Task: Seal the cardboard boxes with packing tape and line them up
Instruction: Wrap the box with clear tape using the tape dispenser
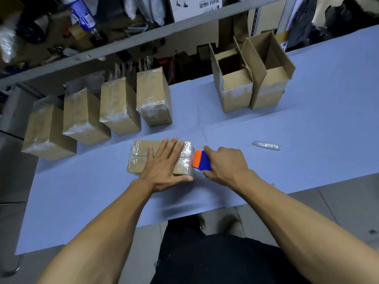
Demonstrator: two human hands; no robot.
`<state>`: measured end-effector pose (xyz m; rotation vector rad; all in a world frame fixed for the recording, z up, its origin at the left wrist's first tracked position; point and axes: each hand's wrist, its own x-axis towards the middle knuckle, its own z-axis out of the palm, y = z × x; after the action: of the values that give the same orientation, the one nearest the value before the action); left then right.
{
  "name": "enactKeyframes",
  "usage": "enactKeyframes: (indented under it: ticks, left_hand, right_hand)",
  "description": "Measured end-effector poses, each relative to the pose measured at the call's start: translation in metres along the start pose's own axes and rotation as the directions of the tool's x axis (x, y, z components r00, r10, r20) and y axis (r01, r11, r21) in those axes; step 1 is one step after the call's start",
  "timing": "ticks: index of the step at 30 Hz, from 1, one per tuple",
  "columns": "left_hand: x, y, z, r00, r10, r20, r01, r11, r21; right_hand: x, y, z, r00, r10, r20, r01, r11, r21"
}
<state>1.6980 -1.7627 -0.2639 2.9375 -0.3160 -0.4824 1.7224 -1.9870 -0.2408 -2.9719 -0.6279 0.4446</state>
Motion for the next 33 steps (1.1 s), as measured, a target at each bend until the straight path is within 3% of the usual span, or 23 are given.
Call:
enactKeyframes:
  ticks: [5, 11, 15, 18, 21, 24, 30, 33]
  left_hand:
    - [0.002, 0.013, 0.000, 0.991, -0.127, -0.037, 0.120, 0.981, -0.151]
    - [0.011, 0.025, 0.000, 0.923, -0.330, -0.196, 0.305, 0.941, -0.149]
    - [0.023, 0.023, -0.011, 0.847, -0.520, -0.109, 0.515, 0.854, -0.068]
    - [0.021, 0.029, -0.010, 0.763, -0.646, 0.017, 0.618, 0.720, -0.316]
    - [0.024, 0.035, -0.009, 0.726, -0.687, 0.031, 0.632, 0.648, -0.425]
    - [0.030, 0.038, -0.007, 0.688, -0.723, 0.062, 0.591, 0.509, -0.625]
    - [0.034, 0.028, -0.003, 0.777, -0.610, 0.157, 0.376, 0.248, -0.893]
    - [0.034, 0.014, 0.000, 0.807, -0.566, 0.171, 0.344, 0.214, -0.914]
  right_hand:
    - [0.019, -0.034, -0.008, 0.999, 0.045, 0.003, -0.044, 0.994, -0.103]
    - [0.017, -0.022, 0.026, 0.993, 0.079, 0.088, -0.084, 0.995, 0.051]
    - [0.016, 0.010, 0.021, 0.991, 0.120, 0.066, -0.133, 0.955, 0.266]
    - [0.013, 0.026, 0.007, 0.989, 0.143, 0.022, -0.141, 0.921, 0.362]
    - [0.013, 0.037, -0.009, 0.991, 0.124, -0.042, -0.100, 0.923, 0.371]
    - [0.012, 0.035, -0.023, 0.984, 0.139, -0.108, -0.078, 0.895, 0.439]
    - [0.015, 0.012, -0.046, 0.975, 0.128, -0.183, -0.034, 0.895, 0.444]
    - [0.014, 0.001, -0.051, 0.970, 0.151, -0.191, -0.047, 0.886, 0.461]
